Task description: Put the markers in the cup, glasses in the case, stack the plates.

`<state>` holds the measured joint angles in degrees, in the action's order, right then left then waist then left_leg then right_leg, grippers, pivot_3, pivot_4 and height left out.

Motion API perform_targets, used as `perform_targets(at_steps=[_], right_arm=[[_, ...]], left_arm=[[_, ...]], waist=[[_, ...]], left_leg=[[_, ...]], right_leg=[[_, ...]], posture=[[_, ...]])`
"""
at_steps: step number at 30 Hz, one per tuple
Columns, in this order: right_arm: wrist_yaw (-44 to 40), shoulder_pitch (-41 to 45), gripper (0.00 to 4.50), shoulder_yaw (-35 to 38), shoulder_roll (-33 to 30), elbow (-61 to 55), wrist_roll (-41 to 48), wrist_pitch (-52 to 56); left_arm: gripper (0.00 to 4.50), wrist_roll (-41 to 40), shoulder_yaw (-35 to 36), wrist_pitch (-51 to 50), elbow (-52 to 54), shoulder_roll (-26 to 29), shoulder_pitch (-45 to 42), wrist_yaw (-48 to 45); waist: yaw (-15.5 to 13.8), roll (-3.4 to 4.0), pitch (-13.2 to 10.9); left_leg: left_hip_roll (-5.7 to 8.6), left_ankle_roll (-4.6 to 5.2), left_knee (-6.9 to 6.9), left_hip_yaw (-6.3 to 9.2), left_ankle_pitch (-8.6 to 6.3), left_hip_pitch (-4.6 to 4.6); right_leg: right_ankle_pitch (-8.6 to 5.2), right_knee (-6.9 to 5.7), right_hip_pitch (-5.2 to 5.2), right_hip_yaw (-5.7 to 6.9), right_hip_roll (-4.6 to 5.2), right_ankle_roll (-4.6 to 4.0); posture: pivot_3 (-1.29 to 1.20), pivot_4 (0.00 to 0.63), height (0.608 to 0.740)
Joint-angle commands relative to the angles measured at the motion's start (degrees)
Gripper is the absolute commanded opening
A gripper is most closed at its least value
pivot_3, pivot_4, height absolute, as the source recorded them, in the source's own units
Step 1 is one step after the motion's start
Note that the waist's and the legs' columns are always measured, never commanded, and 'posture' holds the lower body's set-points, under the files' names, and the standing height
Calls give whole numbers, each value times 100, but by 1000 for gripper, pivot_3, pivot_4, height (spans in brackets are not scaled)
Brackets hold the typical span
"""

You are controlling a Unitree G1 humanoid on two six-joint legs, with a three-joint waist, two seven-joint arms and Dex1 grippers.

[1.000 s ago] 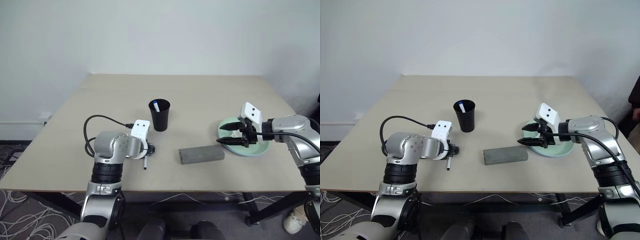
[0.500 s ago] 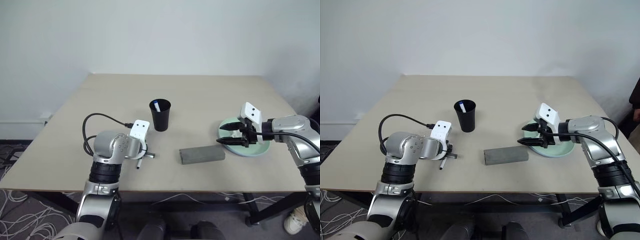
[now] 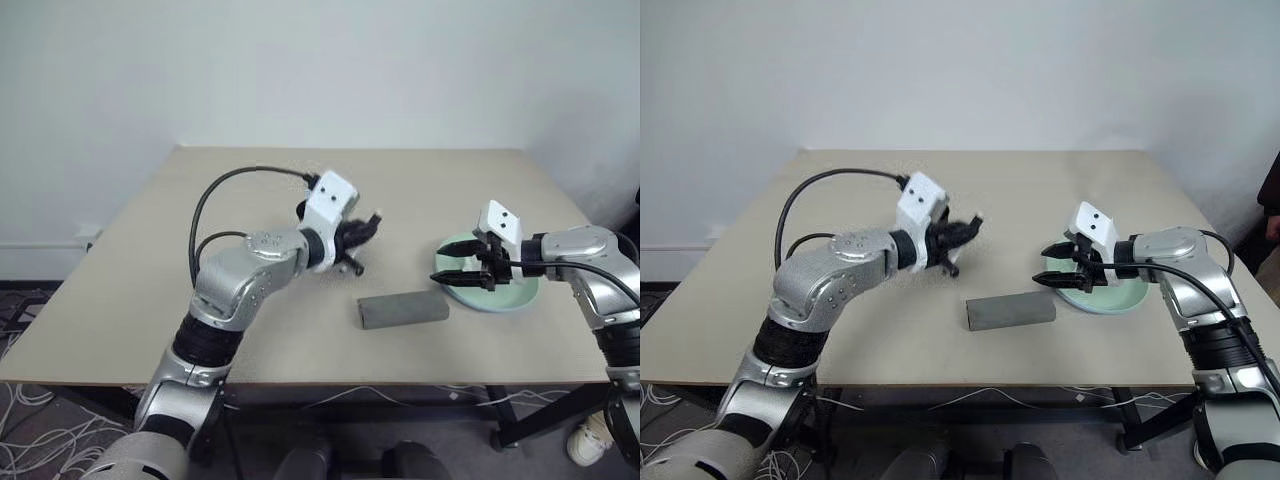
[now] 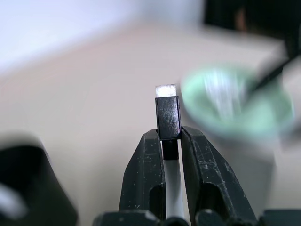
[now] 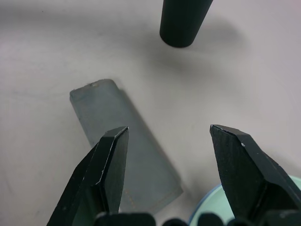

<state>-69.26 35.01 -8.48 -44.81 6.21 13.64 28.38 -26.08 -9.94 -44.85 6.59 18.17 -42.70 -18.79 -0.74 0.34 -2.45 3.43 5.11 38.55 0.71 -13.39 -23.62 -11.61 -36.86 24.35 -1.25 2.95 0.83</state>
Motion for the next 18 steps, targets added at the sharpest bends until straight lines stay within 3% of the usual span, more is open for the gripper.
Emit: perform_targets(at_steps=[1,8,18], right_arm=[[17,148,2992,100,6,-12,11,-70],[81,168,2992,113,93,-56,12,-45],[119,130,2992,150,109,-65,23,-73]], left_arm=[[99,542,520,1245,-886,-209,-473,241],[99,1397,992,3886,-3329,-751,-1256,849],[99,1606,1266,5313,-5684,-1123,-1746,477]], waist=[[-4,0,0],[-31,-3,0],[-29,-4,0]], left_leg=[[0,0,1,1,0,0],[3,17,10,0,8,-4],[3,25,9,0,5,-23]], right_leg=[[1,0,0,2,0,0],[10,5,-5,9,2,13],[11,14,4,16,5,16]], posture=[[0,0,731],[0,0,731],[0,0,731]])
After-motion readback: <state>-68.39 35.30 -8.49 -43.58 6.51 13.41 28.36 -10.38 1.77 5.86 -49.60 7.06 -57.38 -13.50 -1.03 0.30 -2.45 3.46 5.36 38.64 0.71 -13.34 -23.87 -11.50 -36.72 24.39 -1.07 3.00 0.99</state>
